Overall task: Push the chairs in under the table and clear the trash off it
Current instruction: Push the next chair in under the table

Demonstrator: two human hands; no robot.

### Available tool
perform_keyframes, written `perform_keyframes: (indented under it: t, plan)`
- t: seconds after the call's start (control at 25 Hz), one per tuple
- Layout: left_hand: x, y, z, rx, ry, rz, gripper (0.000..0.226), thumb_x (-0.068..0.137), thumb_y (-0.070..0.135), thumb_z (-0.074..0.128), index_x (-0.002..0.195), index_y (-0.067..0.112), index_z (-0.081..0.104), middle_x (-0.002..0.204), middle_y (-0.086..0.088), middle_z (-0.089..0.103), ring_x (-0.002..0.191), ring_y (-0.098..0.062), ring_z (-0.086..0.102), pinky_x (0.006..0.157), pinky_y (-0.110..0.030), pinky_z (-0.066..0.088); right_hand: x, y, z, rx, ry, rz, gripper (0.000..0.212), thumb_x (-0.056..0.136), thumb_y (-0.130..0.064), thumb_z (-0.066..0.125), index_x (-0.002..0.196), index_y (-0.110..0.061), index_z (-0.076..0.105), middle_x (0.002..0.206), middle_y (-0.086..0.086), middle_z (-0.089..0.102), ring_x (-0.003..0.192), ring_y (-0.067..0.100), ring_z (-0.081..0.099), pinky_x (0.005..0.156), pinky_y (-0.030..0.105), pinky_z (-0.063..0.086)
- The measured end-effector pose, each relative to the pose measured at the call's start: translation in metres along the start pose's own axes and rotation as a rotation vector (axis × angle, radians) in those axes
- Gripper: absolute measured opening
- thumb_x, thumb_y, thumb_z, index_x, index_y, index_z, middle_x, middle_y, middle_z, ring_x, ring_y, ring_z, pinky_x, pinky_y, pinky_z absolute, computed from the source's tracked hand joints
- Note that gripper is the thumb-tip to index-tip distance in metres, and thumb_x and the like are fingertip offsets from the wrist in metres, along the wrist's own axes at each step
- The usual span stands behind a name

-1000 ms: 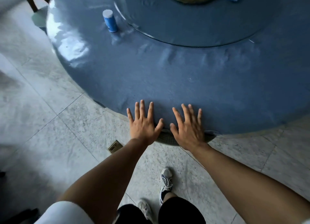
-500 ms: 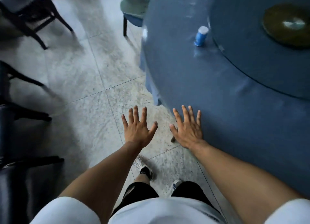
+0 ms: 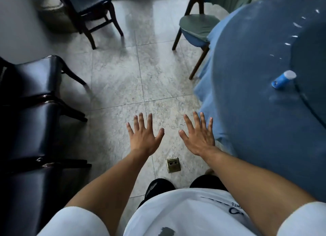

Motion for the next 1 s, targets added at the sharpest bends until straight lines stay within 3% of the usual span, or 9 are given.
perform_keyframes:
  t: [0.36, 1.0]
  plan:
    - [0.123, -0.040, -0.038, 0.012, 0.033, -0.106, 0.088, 0.091, 0.078, 0.011, 0.163, 0.028, -0.001, 0.171, -0.013, -0.008, 0.156, -0.031, -0.016, 0.121, -0.060, -0.015, 0.147, -0.056, -0.033, -0.001, -0.034, -0.107, 0.072, 0.099, -0.068, 0.012, 0.160, -0.036, -0.008, 0.169, 0.005, -0.016, 0.154, 0.029, -0.023, 0.119, 0.059, -0.020]
    - [0.470, -0.002, -0.166, 0.026, 0.044, -0.232, 0.089, 0.090, 0.079, 0.009, 0.163, 0.030, -0.002, 0.171, -0.012, -0.008, 0.157, -0.031, -0.014, 0.121, -0.059, -0.016, 0.520, -0.038, -0.190, -0.003, -0.051, -0.191, 0.074, 0.098, -0.069, 0.007, 0.160, -0.033, -0.012, 0.169, 0.007, -0.019, 0.153, 0.031, -0.025, 0.119, 0.061, -0.018]
Point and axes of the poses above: each hand's wrist, its own x-axis towards the middle knuckle, its own z-axis out of the palm, y = z × x, the point moved 1 cm from there along x, towards the middle knuckle
